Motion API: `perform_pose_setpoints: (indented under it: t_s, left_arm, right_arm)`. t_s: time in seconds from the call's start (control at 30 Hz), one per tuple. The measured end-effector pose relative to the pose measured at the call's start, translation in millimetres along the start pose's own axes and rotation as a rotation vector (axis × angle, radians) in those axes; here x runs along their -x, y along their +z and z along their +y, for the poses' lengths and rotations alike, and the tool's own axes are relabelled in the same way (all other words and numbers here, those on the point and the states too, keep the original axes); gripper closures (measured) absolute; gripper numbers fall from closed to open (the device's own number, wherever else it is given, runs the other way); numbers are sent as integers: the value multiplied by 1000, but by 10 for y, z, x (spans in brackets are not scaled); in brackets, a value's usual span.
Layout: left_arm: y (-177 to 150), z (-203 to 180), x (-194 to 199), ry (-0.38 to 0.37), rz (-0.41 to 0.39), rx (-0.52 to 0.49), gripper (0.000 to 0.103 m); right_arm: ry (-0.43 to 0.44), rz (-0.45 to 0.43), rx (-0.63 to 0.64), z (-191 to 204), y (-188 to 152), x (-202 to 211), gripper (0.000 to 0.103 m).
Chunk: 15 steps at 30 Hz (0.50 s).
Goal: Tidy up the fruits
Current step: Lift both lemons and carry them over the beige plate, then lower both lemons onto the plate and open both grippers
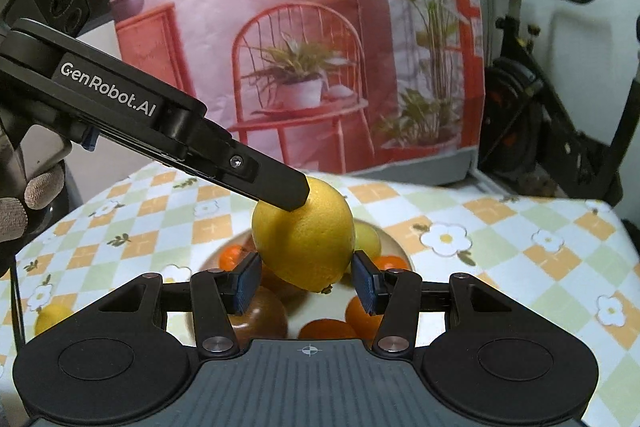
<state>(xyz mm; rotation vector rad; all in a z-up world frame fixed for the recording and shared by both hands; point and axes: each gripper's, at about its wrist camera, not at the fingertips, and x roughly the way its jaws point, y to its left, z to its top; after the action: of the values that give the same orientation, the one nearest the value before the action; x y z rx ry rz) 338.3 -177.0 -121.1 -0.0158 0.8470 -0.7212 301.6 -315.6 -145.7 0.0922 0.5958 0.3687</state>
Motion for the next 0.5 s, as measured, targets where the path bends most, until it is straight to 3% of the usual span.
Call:
perform_pose_setpoints:
  t_s: [0.27,0.33,0.5]
  left_arm:
    - [85,104,-227,56,69,15,67]
    - [79,120,-293,64,97,7,75]
    - [74,169,-352,87,109,25,76]
  right_arm:
    - [4,17,-48,-129,-115,-263,57]
    - [3,10,-60,-154,-124,-286,59]
    - [7,7,-68,-177,-98,-307,63]
